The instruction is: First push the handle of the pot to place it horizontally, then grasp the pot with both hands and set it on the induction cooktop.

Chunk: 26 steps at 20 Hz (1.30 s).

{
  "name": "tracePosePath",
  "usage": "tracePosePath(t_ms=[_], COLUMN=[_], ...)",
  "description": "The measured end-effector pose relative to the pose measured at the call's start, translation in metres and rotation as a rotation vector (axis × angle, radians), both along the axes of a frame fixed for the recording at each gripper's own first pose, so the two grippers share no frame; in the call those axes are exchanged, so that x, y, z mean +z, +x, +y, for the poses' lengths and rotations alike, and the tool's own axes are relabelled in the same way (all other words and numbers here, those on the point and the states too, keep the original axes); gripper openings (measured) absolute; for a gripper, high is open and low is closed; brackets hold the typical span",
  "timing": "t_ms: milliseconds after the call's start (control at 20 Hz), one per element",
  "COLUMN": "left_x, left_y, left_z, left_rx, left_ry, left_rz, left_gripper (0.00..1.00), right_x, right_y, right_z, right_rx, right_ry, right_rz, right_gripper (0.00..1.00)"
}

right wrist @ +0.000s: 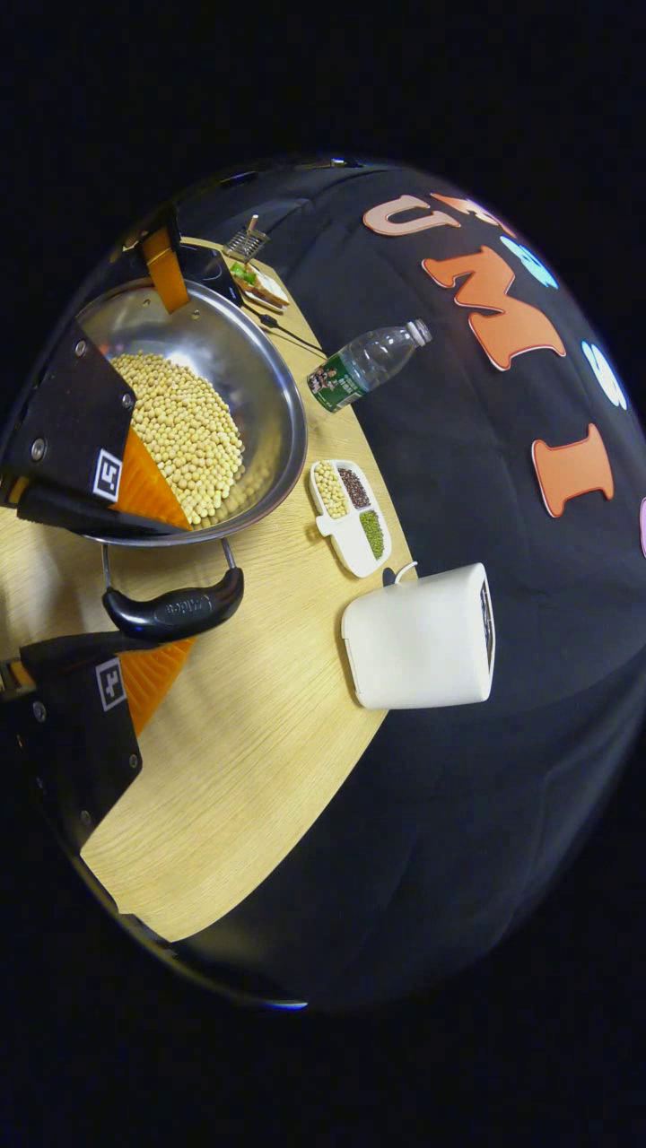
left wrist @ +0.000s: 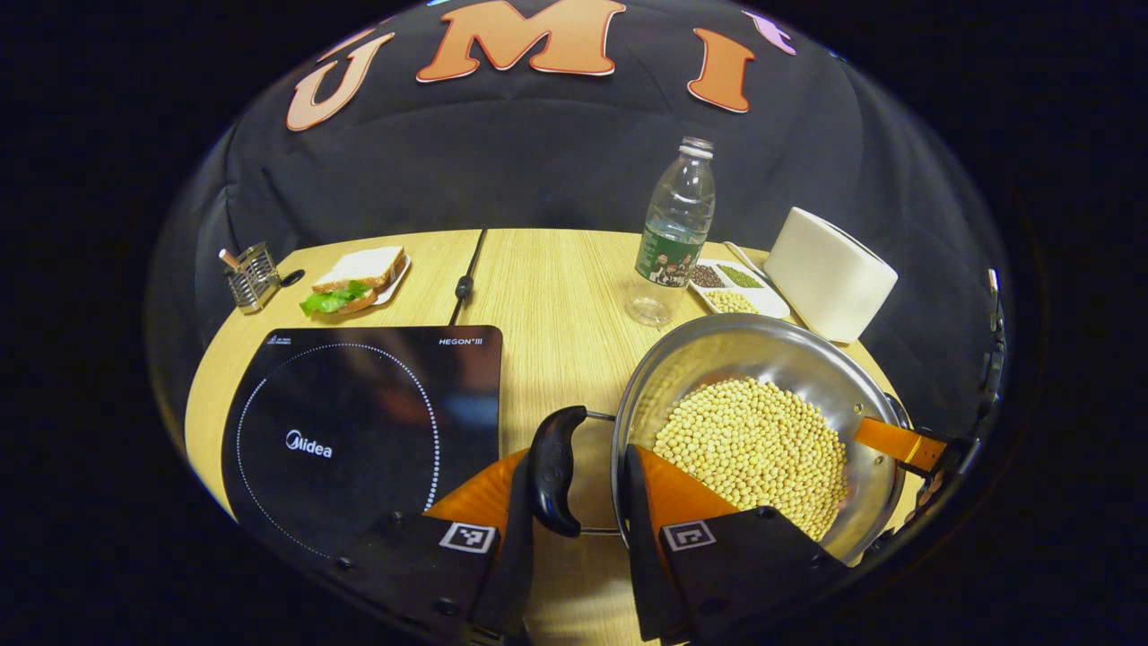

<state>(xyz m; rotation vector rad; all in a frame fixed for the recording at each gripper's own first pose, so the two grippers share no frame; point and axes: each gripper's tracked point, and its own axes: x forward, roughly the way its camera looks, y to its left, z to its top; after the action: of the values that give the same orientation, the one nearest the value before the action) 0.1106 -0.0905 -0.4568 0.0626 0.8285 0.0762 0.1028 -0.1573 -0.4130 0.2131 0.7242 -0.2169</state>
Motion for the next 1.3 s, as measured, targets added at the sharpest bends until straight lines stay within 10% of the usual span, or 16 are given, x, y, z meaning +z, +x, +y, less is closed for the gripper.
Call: tracePosePath(t_ms=[1300], left_x=[0.149], left_y=[-0.021], left_z=[0.093], left_rx=[0.084], left_ry=[0.01], left_rz=[-0.166], left_gripper=[0.5], right_x=[0.118], right_y=[0.019], right_z=[0.126], right_rx=[0.126], right_ry=[0.004], right_rz=[-0.14], right_gripper=[0.48])
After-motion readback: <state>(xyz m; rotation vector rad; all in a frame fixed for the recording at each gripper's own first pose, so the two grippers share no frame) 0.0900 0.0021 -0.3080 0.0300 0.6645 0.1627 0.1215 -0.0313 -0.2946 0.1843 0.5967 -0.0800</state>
